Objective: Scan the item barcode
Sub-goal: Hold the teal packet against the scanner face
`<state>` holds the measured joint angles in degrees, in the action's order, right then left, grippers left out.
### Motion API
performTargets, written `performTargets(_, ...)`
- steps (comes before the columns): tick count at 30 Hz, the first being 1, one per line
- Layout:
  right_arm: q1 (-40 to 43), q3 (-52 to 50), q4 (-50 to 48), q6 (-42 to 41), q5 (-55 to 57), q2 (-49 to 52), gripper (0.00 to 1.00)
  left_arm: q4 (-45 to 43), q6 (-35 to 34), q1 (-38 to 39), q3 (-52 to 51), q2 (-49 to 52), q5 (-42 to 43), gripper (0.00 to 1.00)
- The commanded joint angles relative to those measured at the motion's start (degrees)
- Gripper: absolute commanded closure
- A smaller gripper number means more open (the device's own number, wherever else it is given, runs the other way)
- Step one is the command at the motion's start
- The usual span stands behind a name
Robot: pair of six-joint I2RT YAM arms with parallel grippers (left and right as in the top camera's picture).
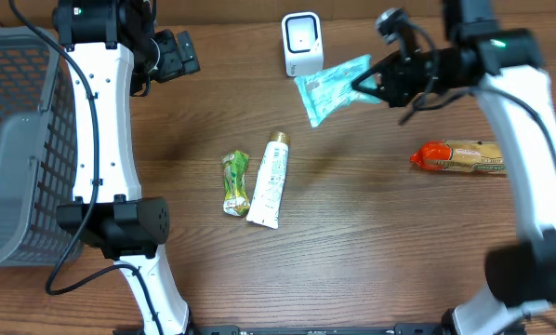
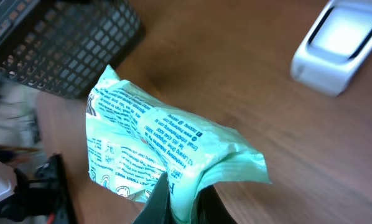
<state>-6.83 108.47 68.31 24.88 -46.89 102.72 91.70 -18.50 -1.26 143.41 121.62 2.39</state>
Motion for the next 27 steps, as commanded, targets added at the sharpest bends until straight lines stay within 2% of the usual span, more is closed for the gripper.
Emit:
performTargets(1, 0.35, 1.55, 0.42, -0.9, 5.49, -7.19, 0.96, -0.09, -0.81, -0.07, 1.07, -0.85, 0.11, 0.01)
performTargets(6, 1.42, 1.55, 1.29, -0.92, 5.81, -11.37, 0.96, -0.09, -0.81, -0.07, 1.07, -0.85, 0.09, 0.0)
performTargets(14, 1.38, 1.46, 1.42, -1.2, 5.29, -11.34, 0.96, -0.09, -0.81, -0.07, 1.07, -0.85, 0.09, 0.0)
performTargets(16, 0.46, 1.38, 0.42, -5.01, 7.26, -10.45, 0.96, -0.09, -0.81, -0.07, 1.07, -0.85, 0.09, 0.0)
performTargets(20, -2.62, 1.36, -1.64, -14.58, 20.04, -7.28, 0.96, -0.09, -0.81, -0.07, 1.07, -0.85, 0.11, 0.0)
performTargets(24, -6.91, 1.33, -6.1, -27.91, 37.88, -2.47, 0.96, -0.09, -0.81, -0.07, 1.07, -0.85, 0.11, 0.01)
performTargets(27, -9.79, 1.33, -8.7, -28.28, 42.66, 0.9, 0.96, -0.09, -0.81, -0.07, 1.07, -0.85, 0.11, 0.0)
